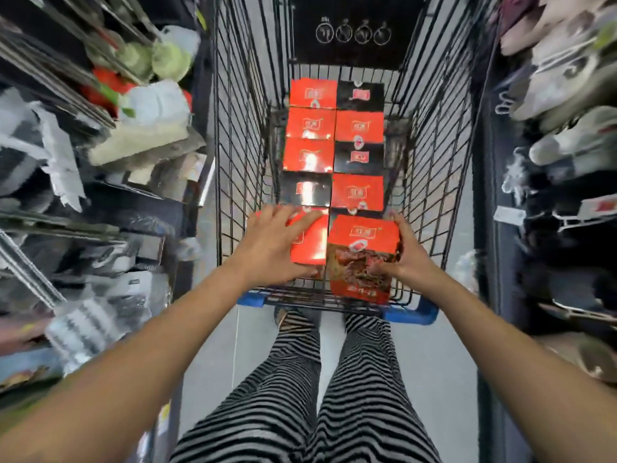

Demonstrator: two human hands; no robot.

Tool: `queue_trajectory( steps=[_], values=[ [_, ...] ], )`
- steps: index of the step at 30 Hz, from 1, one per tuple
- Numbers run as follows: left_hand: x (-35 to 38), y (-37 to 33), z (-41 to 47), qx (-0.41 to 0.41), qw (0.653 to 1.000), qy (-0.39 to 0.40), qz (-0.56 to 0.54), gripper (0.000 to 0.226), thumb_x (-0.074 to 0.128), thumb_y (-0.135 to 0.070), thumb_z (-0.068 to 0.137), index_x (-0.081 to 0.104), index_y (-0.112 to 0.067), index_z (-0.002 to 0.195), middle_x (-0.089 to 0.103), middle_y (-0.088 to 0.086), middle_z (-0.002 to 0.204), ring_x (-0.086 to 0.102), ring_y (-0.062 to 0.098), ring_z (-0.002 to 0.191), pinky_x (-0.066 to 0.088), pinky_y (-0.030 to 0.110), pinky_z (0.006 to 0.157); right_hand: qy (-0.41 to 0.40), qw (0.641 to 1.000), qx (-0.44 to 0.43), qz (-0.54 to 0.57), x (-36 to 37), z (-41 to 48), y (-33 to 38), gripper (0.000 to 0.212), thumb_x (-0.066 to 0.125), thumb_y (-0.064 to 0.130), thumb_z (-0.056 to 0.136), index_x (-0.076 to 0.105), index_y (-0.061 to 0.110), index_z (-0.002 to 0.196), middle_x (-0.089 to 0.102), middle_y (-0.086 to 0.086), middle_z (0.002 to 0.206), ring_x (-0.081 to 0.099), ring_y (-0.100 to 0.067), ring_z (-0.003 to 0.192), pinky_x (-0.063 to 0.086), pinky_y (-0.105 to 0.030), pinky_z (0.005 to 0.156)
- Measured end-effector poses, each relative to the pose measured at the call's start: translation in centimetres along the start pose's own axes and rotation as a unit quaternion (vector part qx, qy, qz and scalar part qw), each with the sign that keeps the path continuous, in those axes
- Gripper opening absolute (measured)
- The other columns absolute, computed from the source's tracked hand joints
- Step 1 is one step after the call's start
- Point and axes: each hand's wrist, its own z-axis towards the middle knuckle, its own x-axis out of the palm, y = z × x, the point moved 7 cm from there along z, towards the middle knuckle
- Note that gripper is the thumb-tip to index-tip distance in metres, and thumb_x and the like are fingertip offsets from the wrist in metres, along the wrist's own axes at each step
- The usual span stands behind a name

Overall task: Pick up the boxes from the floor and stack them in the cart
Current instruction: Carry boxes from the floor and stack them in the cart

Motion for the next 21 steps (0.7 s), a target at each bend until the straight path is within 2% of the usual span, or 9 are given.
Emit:
queue_trajectory(
  steps=[2, 3, 5, 8, 11, 14, 16, 19, 21],
  values=[
    [-0.3, -0.1, 0.4, 0.010, 1.000, 0.001, 0.007, 0.097, 0.051, -0.078, 0.058, 0.032, -0.034, 0.143, 0.051, 0.011, 0.126, 0.044, 0.033, 0.113, 0.043, 0.052, 0.090, 0.006, 1.000, 0.014, -0.003, -0.2, 0.6, -0.2, 0.101, 0.083, 0.001, 0.069, 0.021, 0.025, 0.145, 0.054, -0.003, 0.127, 0.054, -0.019, 0.119, 0.042, -0.030, 0.098],
    [-0.3, -0.3, 0.5, 0.024, 1.000, 0.000, 0.019, 0.097, 0.049, -0.079, 0.058, 0.033, -0.033, 0.142, 0.051, 0.010, 0.125, 0.045, 0.033, 0.111, 0.043, 0.051, 0.088, 0.015, 0.999, 0.012, -0.030, -0.2, 0.7, -0.1, 0.097, 0.085, 0.003, 0.067, 0.025, 0.024, 0.141, 0.055, -0.003, 0.123, 0.056, -0.021, 0.115, 0.045, -0.031, 0.096],
    [-0.1, -0.4, 0.2, 0.046, 0.998, -0.004, 0.036, 0.097, 0.047, -0.080, 0.059, 0.035, -0.032, 0.142, 0.051, 0.009, 0.123, 0.045, 0.032, 0.108, 0.043, 0.050, 0.085, 0.039, 0.991, -0.015, -0.127, 0.2, 0.8, 0.2, 0.095, 0.090, 0.017, 0.062, 0.029, 0.025, 0.134, 0.051, -0.003, 0.122, 0.054, -0.018, 0.111, 0.044, -0.030, 0.096],
    [0.3, -0.7, -0.4, 0.052, 0.998, -0.006, 0.034, 0.097, 0.050, -0.080, 0.058, 0.036, -0.032, 0.141, 0.051, 0.007, 0.123, 0.046, 0.030, 0.107, 0.044, 0.050, 0.085, 0.032, 0.972, -0.052, -0.228, 1.5, 0.6, -0.4, 0.101, 0.092, 0.027, 0.058, 0.031, 0.022, 0.139, 0.042, -0.006, 0.127, 0.042, -0.014, 0.114, 0.037, -0.029, 0.098],
    [0.4, -1.5, -1.0, 0.074, 0.996, -0.026, 0.041, 0.095, 0.063, -0.075, 0.057, 0.037, -0.033, 0.138, 0.052, 0.006, 0.116, 0.047, 0.030, 0.103, 0.042, 0.048, 0.083, -0.001, 0.978, -0.038, -0.205, 1.9, 0.6, -2.0, 0.104, 0.092, 0.021, 0.057, 0.031, 0.026, 0.140, 0.041, -0.006, 0.132, 0.043, -0.018, 0.119, 0.038, -0.033, 0.102],
    [0.3, -1.7, -1.1, 0.075, 0.996, -0.038, 0.039, 0.096, 0.070, -0.071, 0.055, 0.036, -0.033, 0.136, 0.054, 0.007, 0.115, 0.049, 0.032, 0.102, 0.042, 0.049, 0.083, -0.017, 0.987, -0.016, -0.162, 1.9, 0.6, -2.9, 0.099, 0.091, 0.014, 0.059, 0.030, 0.041, 0.133, 0.044, -0.002, 0.131, 0.050, -0.020, 0.114, 0.043, -0.033, 0.094],
    [0.1, -1.9, -1.3, 0.076, 0.995, -0.040, 0.040, 0.095, 0.068, -0.072, 0.055, 0.035, -0.034, 0.136, 0.054, 0.006, 0.114, 0.049, 0.031, 0.102, 0.043, 0.050, 0.082, -0.012, 0.988, -0.012, -0.154, 1.9, 0.7, -3.0, 0.099, 0.090, 0.012, 0.060, 0.027, 0.049, 0.126, 0.046, -0.001, 0.129, 0.053, -0.020, 0.109, 0.041, -0.029, 0.088],
    [-0.2, -2.3, -1.9, 0.077, 0.995, -0.046, 0.049, 0.091, 0.054, -0.076, 0.058, 0.036, -0.034, 0.136, 0.054, 0.005, 0.114, 0.049, 0.030, 0.101, 0.043, 0.050, 0.081, -0.012, 0.989, -0.009, -0.144, 2.0, 0.7, -3.0, 0.099, 0.090, 0.012, 0.059, 0.026, 0.055, 0.122, 0.049, -0.003, 0.128, 0.054, -0.020, 0.109, 0.042, -0.028, 0.087],
    [0.2, -1.9, -2.0, 0.065, 0.996, -0.042, 0.043, 0.090, 0.055, -0.076, 0.059, 0.037, -0.033, 0.136, 0.054, 0.005, 0.115, 0.049, 0.030, 0.102, 0.043, 0.050, 0.082, -0.014, 0.991, -0.006, -0.131, 2.1, 0.5, -3.0, 0.097, 0.090, 0.010, 0.060, 0.027, 0.056, 0.119, 0.050, -0.001, 0.126, 0.055, -0.018, 0.107, 0.043, -0.027, 0.084]
  ],
)
